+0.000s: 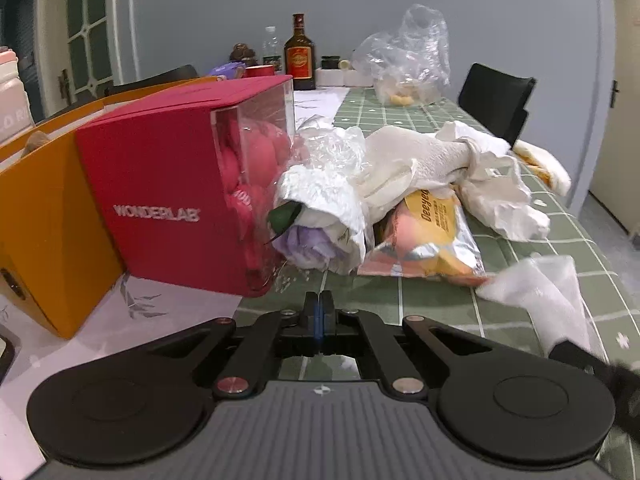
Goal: Organize soft objects
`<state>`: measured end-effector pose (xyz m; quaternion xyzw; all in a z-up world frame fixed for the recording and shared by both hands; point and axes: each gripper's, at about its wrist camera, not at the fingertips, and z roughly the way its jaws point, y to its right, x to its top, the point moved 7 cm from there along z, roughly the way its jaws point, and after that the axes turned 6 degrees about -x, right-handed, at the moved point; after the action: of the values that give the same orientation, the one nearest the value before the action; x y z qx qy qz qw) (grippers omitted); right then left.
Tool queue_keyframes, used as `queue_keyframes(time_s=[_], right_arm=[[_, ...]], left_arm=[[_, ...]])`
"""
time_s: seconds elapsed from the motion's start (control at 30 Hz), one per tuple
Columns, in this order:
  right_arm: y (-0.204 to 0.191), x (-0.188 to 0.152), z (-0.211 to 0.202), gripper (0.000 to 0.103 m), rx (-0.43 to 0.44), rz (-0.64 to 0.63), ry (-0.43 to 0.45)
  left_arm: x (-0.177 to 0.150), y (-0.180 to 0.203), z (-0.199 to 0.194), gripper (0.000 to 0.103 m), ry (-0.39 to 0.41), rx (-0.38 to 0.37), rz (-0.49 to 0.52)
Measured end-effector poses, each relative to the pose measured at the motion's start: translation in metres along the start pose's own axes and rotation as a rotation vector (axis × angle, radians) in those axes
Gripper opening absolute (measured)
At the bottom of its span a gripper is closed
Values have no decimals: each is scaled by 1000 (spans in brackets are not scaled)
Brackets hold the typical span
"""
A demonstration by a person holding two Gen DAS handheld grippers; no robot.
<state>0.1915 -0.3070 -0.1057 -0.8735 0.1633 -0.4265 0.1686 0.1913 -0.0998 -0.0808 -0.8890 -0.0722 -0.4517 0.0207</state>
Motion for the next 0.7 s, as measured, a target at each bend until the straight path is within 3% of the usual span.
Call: queue_keyframes(time_s=[0.13, 0.23, 0.37, 0.43, 0.57, 0.7], right_arm=[[0, 0, 0, 2, 1, 2, 0], [0, 0, 0, 2, 3, 4, 0], [2, 1, 0, 2, 10, 14, -2], [2, 1, 1, 2, 13, 19, -3], [3, 1, 1, 2, 16, 23, -3], [3, 1, 1, 2, 19, 28, -4]], left_arm=[[5, -1, -17, 0, 97, -61, 16], [11, 3, -29, 0, 197, -16, 101], [16, 12, -22, 8, 195, 7, 135], [19, 18, -20, 14, 204, 43, 160], [25, 33, -10, 44, 223, 64, 196], [28, 34, -4, 52, 205, 99, 153]])
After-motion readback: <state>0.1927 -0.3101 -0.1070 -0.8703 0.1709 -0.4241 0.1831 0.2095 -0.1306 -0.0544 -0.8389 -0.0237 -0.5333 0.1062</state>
